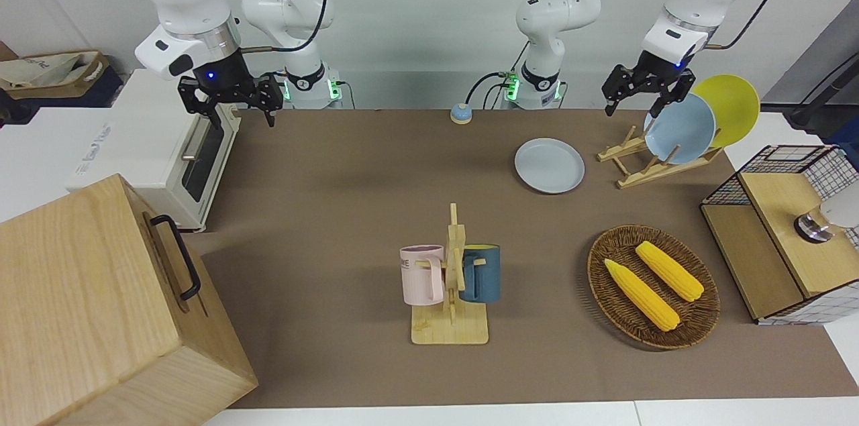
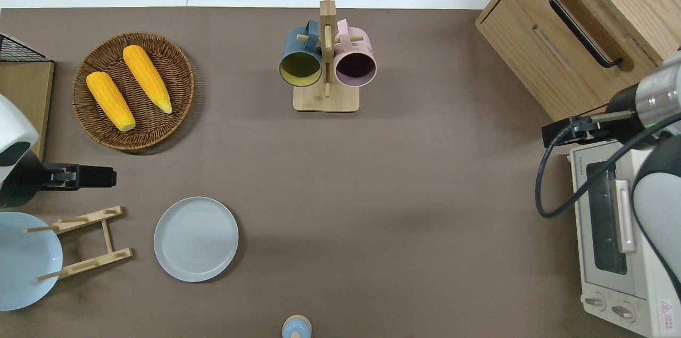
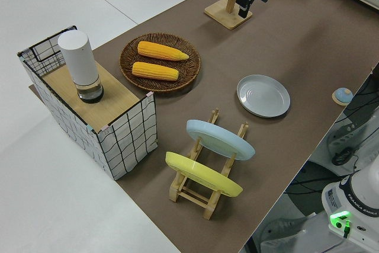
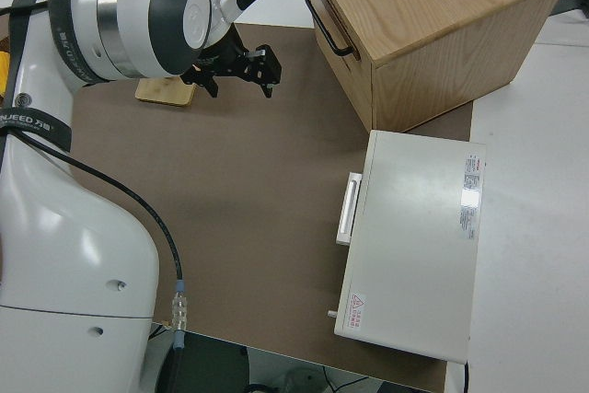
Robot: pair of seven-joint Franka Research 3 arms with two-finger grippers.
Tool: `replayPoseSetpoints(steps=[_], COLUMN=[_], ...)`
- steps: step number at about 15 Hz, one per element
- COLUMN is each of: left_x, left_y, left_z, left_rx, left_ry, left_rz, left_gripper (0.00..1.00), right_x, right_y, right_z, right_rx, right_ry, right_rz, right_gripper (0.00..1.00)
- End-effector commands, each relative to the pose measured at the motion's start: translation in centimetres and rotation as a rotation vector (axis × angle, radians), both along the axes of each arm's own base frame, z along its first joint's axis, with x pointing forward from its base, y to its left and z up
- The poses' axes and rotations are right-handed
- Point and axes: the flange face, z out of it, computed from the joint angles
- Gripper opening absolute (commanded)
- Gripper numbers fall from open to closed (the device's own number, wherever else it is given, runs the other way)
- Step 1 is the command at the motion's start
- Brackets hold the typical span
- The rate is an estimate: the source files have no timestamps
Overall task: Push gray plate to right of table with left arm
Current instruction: 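Move the left gripper toward the edge of the gray plate nearest it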
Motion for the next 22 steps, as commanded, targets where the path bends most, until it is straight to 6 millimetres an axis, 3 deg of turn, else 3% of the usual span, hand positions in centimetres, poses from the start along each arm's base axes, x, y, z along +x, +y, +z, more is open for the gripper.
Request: replayPoseSetpoints(steps=[1,4,10,18,22], left_x=[-1.7,-2.0,-4.5,-9.7,-10.6], left_y=[0.0,0.1,0.0,0.3,0.6], left_z=[-0.3,-0.8,-3.3,-11.1,-14.3], left_rx=[0.043,0.045,0.053,0.065,0.065], left_ry=[0.074,0.085,0.115,0.067,0.05], left_rz=[0.013,0.016,0.023,0.021,0.012], left_gripper=[1.0,1.0,1.0,1.0,1.0], right_x=[-0.3,-0.3,-0.3,-0.3,-0.3], right_y=[0.0,0.0,0.0,0.0,0.0], right_z=[0.3,0.3,0.3,0.3,0.3], right_rx=[0.006,0.006,0.006,0.006,0.006], right_ry=[0.004,0.004,0.004,0.004,0.004], right_rz=[-0.006,-0.004,-0.004,-0.004,-0.004], right_gripper=[0.983,0.983,0.983,0.983,0.983])
